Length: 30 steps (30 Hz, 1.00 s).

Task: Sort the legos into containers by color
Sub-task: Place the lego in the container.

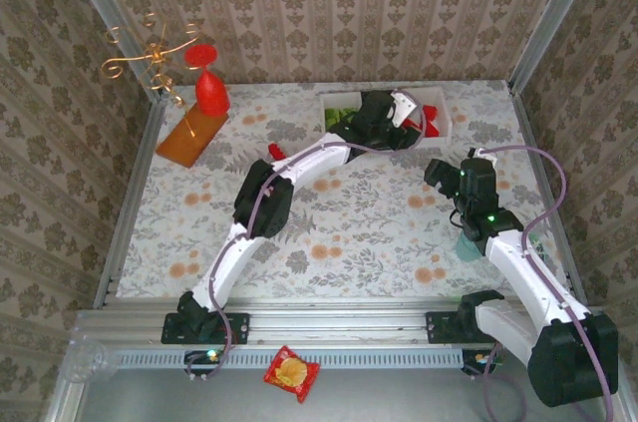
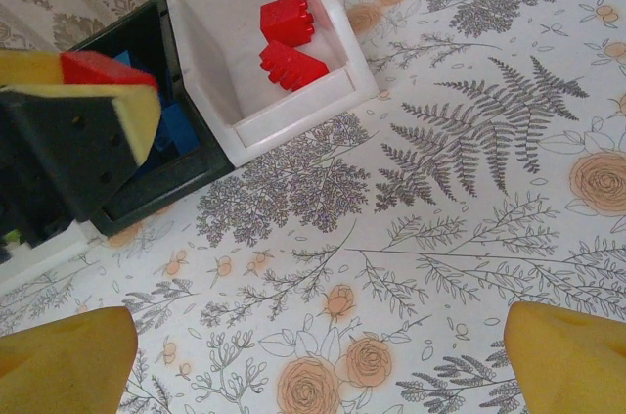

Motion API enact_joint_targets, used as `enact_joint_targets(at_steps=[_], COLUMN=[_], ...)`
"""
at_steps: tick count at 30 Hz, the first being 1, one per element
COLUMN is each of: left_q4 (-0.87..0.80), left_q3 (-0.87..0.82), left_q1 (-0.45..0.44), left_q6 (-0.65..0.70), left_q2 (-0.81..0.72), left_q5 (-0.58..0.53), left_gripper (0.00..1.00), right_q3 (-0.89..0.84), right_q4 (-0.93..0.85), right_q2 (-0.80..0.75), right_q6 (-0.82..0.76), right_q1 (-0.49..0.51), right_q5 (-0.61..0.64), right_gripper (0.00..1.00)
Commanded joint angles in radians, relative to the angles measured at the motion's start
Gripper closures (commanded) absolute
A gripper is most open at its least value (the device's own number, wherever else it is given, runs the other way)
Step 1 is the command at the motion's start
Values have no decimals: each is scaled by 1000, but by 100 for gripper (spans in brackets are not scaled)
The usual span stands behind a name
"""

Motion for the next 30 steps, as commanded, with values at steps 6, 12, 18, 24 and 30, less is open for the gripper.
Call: enact_joint_targets(at_steps=[6, 12, 18, 24, 30], left_q4=[1, 62, 116, 148, 93], left_q3=[294, 405, 493, 496, 442], left_q1=[-16, -21, -21, -19, -16], left_q6=[76, 82, 62, 73, 66], left_q2=[191, 296, 363, 358, 271], left_q5=[19, -4, -14, -27, -30], left_gripper=[43, 36, 25, 14, 7], right_q3=[-30, -30, -33, -34, -29], right_q4=[-13, -16, -20, -23, -26], right_q2=[-31, -40, -51, -62, -68], right_q6=[-11, -17, -16, -14, -10], right_q1=[-12, -20, -20, -21, -20], right_q5=[47, 43, 40, 41, 41], right_gripper=[2, 2, 2, 2, 3])
